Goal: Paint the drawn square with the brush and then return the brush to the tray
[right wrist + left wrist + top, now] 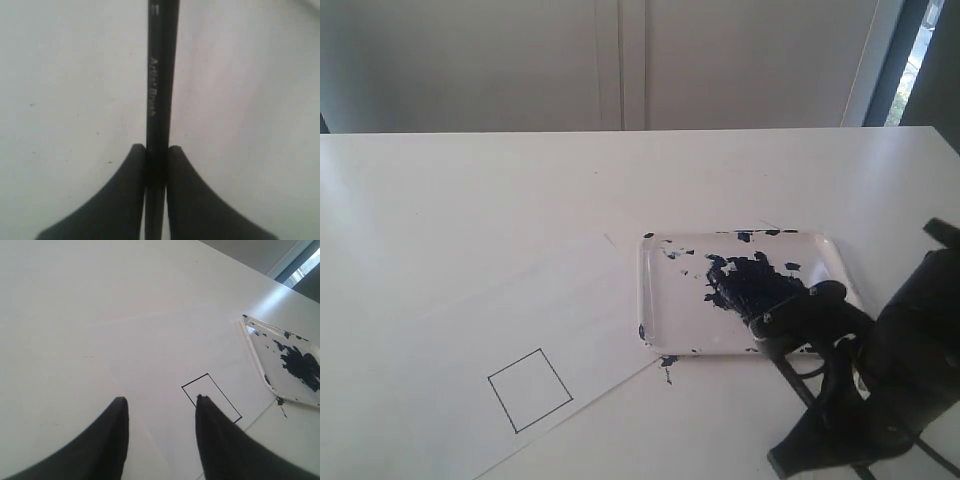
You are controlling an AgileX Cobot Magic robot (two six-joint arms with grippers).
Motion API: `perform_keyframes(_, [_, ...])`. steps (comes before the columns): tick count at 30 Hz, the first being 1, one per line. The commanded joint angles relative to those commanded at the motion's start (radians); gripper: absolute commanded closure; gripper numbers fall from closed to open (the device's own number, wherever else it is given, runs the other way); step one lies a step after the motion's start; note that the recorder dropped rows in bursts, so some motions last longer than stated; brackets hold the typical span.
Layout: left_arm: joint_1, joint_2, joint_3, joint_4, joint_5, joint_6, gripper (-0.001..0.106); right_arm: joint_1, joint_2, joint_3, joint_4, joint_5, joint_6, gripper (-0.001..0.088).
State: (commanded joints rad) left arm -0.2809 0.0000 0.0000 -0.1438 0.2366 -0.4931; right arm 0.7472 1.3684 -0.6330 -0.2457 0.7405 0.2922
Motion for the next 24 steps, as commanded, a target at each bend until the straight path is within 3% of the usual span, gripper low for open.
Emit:
perform_keyframes(9, [0.0,0.0,0.0,0.0,0.0,0.0,0.057,0.0,-0.092,-0.184,-0.264,0.481,-0.008,0.0868])
perform_keyframes(12, [0.0,0.0,0.0,0.0,0.0,0.0,0.057,0.0,-0.089,-0.206,-0.287,0.481,-0.069,0.0868])
perform_keyframes(17, [0.0,0.0,0.0,0.0,0.0,0.0,0.057,0.0,-0.058,-0.206,-0.219,0.481,-0.138,0.0868])
perform_keyframes(24, [0.0,0.0,0.0,0.0,0.0,0.0,0.057,0.0,0.064,-0.206,-0.288,0.481,-0.163,0.0868])
